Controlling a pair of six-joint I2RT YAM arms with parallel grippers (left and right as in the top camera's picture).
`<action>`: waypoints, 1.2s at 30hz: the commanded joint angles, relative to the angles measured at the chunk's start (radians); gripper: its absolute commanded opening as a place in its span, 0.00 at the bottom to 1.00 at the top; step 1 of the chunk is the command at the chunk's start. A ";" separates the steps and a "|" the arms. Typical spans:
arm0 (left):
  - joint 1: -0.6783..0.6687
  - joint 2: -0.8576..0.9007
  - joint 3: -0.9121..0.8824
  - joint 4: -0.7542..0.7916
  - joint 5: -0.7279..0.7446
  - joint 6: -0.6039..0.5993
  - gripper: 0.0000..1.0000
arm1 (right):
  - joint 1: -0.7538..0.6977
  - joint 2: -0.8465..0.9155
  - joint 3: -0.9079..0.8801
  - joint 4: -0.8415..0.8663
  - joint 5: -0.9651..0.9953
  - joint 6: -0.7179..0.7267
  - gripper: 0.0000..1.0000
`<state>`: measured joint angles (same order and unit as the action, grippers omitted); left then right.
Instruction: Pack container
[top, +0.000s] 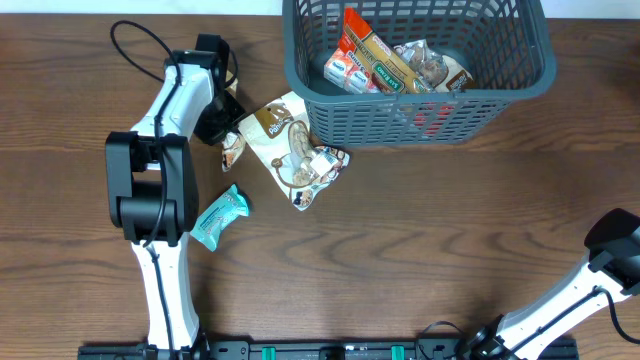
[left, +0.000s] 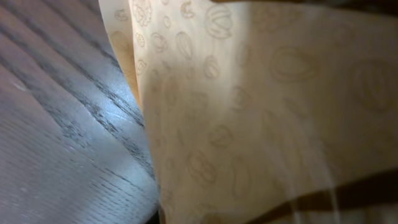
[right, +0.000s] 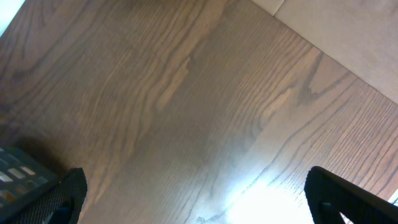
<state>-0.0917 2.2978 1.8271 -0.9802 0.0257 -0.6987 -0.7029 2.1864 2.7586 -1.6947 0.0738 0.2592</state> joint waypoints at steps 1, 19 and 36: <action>-0.011 -0.066 0.032 -0.054 -0.122 0.104 0.06 | -0.003 0.000 0.002 -0.003 -0.003 -0.005 0.99; -0.263 -0.634 0.267 -0.043 -0.282 0.497 0.06 | -0.003 0.000 0.002 -0.003 -0.003 -0.005 0.99; -0.509 -0.402 0.268 0.362 -0.280 0.605 0.06 | -0.003 0.000 0.002 -0.003 -0.003 -0.005 0.99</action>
<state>-0.6064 1.8725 2.0857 -0.6533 -0.2394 -0.1097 -0.7029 2.1864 2.7586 -1.6947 0.0742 0.2596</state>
